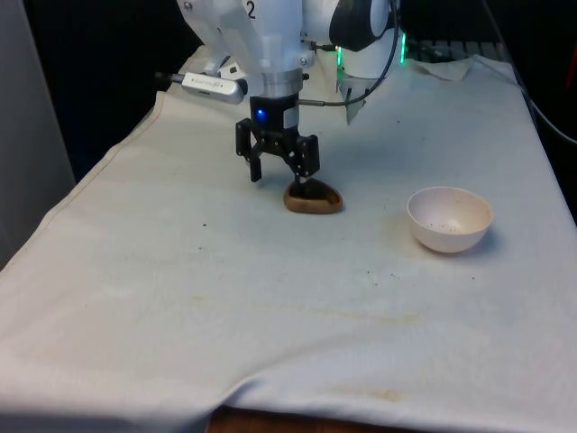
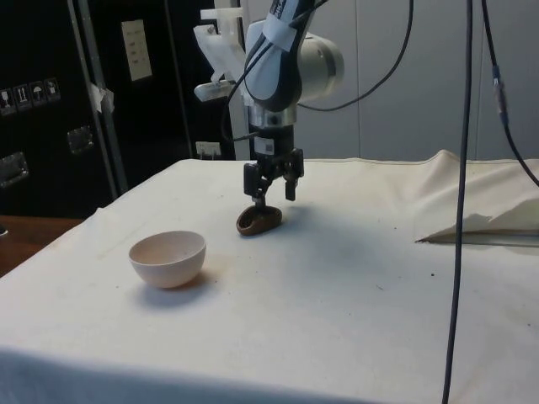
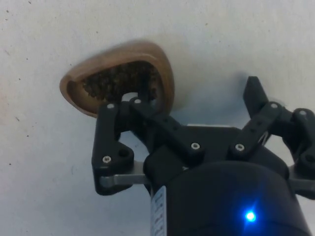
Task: Pour the coffee beans from the cup into the bowl.
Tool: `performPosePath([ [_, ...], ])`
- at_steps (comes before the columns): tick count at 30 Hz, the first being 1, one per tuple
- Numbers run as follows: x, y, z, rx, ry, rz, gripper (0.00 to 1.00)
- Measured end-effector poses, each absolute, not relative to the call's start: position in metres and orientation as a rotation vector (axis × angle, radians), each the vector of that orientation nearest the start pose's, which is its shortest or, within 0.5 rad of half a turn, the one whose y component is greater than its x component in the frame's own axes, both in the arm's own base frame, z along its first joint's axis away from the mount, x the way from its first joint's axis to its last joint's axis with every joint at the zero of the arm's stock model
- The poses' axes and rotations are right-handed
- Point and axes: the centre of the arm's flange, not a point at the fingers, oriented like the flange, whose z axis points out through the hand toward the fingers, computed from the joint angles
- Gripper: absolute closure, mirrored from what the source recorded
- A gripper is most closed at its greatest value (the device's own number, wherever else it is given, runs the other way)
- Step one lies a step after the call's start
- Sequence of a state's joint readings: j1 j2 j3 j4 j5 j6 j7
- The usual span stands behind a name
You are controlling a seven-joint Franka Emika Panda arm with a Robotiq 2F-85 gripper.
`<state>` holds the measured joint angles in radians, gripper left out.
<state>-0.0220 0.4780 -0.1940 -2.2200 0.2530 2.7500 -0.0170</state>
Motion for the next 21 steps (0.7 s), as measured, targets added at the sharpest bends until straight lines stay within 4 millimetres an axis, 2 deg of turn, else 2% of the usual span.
performPosePath([
  [2, 0.5363, -0.1312, 0.1672, -3.068, 0.631, -0.111, 0.23],
  [3, 0.5363, -0.1312, 0.1672, -3.068, 0.631, -0.111, 0.23],
  [5, 0.5363, -0.1312, 0.1672, -3.068, 0.631, -0.111, 0.34],
  [7, 0.5367, -0.1312, 0.1675, -3.068, 0.631, -0.112, 0.45],
  [8, 0.5367, -0.1312, 0.1675, -3.068, 0.631, -0.112, 0.57],
  [10, 0.5368, -0.1307, 0.1675, -3.068, 0.629, -0.112, 0.67],
  [11, 0.5372, -0.1307, 0.1678, -3.068, 0.629, -0.114, 0.67],
  [13, 0.5376, -0.1308, 0.1682, -3.068, 0.629, -0.115, 0.78],
  [15, 0.5376, -0.1308, 0.1682, -3.068, 0.629, -0.115, 0.97],
  [16, 0.5381, -0.1308, 0.1698, -3.067, 0.629, -0.120, 0.99],
  [21, 0.5373, -0.1312, 0.1717, -3.066, 0.629, -0.123, 1.00],
])
